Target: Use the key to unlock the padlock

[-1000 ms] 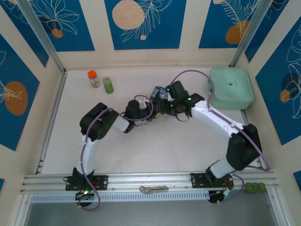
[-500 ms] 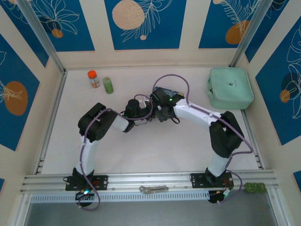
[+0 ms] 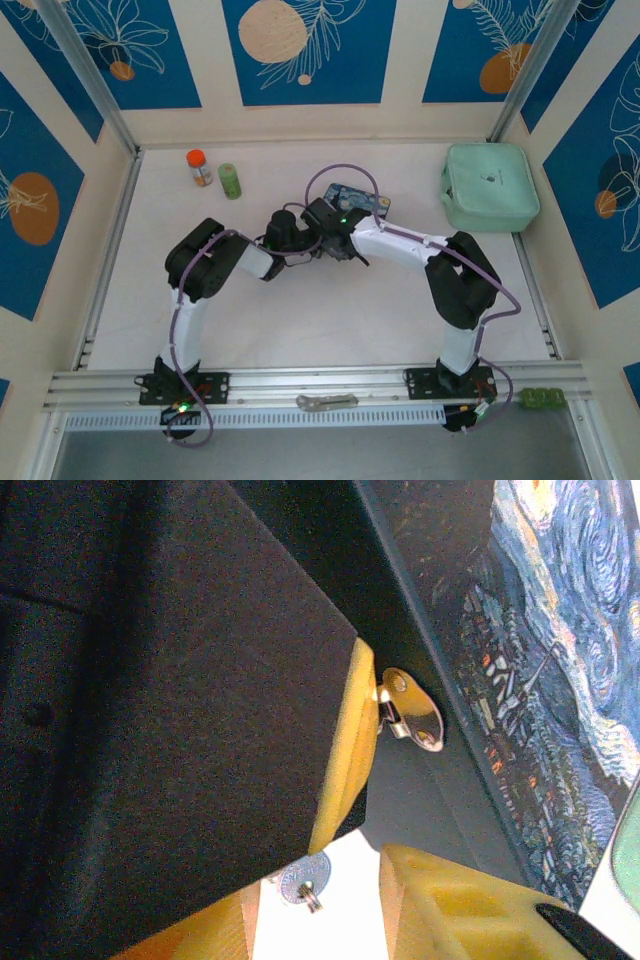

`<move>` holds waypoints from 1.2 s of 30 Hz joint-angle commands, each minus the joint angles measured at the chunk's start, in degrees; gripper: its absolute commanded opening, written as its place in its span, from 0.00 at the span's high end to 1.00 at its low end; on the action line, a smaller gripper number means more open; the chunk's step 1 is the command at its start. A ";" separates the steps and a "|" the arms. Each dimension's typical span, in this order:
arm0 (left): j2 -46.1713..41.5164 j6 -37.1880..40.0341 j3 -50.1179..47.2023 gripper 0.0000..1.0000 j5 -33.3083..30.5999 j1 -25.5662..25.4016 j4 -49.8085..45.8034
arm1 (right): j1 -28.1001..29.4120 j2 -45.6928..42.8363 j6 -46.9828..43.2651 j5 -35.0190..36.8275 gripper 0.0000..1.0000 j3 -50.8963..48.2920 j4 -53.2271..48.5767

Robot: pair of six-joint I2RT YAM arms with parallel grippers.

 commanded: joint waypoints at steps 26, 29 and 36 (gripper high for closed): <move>-6.25 -0.93 3.71 1.00 3.26 0.97 -5.01 | 3.24 -10.97 -6.38 1.79 0.61 -15.85 16.63; -6.55 -1.37 4.01 1.00 3.54 0.97 -5.07 | 2.81 -10.03 -7.30 2.22 0.61 -16.06 18.24; -7.59 -2.74 2.96 1.00 3.98 0.97 -4.26 | 1.87 -9.00 -9.44 2.67 0.67 -16.44 21.14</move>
